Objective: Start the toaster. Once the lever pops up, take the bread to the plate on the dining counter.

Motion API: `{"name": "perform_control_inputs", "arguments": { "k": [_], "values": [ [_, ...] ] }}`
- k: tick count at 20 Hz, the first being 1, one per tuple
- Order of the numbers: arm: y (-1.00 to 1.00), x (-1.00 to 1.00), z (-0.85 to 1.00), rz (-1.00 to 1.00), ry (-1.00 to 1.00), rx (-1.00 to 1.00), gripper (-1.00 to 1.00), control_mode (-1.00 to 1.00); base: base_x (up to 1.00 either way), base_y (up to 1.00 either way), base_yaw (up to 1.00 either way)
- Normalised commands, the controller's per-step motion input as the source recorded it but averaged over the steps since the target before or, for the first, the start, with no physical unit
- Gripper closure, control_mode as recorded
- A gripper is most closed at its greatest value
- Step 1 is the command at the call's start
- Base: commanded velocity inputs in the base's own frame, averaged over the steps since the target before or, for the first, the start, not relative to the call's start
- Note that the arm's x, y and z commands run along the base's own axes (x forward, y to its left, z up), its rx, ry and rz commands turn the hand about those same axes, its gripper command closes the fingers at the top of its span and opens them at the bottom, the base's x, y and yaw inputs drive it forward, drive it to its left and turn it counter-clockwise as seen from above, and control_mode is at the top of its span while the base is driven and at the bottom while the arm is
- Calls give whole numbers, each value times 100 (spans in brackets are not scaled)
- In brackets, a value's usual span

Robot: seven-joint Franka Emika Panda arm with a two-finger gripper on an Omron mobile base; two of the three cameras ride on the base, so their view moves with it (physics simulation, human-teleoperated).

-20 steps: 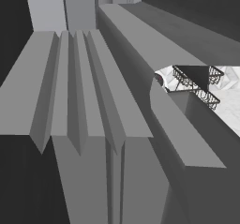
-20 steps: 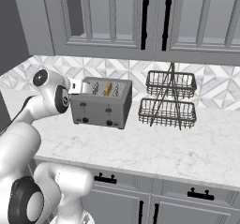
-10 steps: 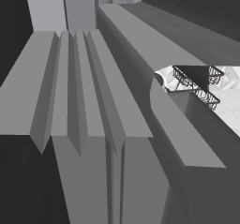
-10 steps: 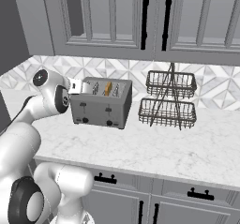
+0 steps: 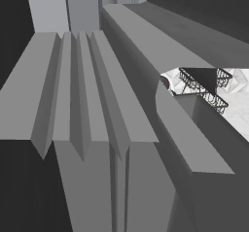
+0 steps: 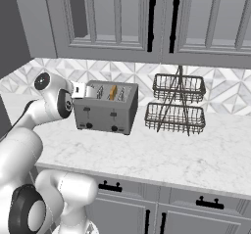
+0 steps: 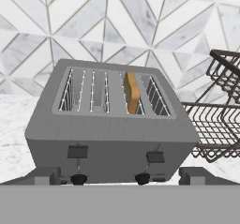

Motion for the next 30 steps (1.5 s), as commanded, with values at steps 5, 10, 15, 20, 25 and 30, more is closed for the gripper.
{"name": "perform_control_inputs", "arguments": {
  "k": [5,10,15,20,25,30],
  "values": [
    [0,0,0,0,0,0,-100,-100,0,0,0],
    [0,0,0,0,0,0,-100,-100,0,0,0],
    [0,0,0,0,0,0,-100,-100,0,0,0],
    [0,0,0,0,0,0,-100,-100,0,0,0],
    [-34,0,0,1,0,8,-100,-100,0,0,0],
    [-29,14,0,3,1,7,-100,-100,0,0,0]
  ]
}}
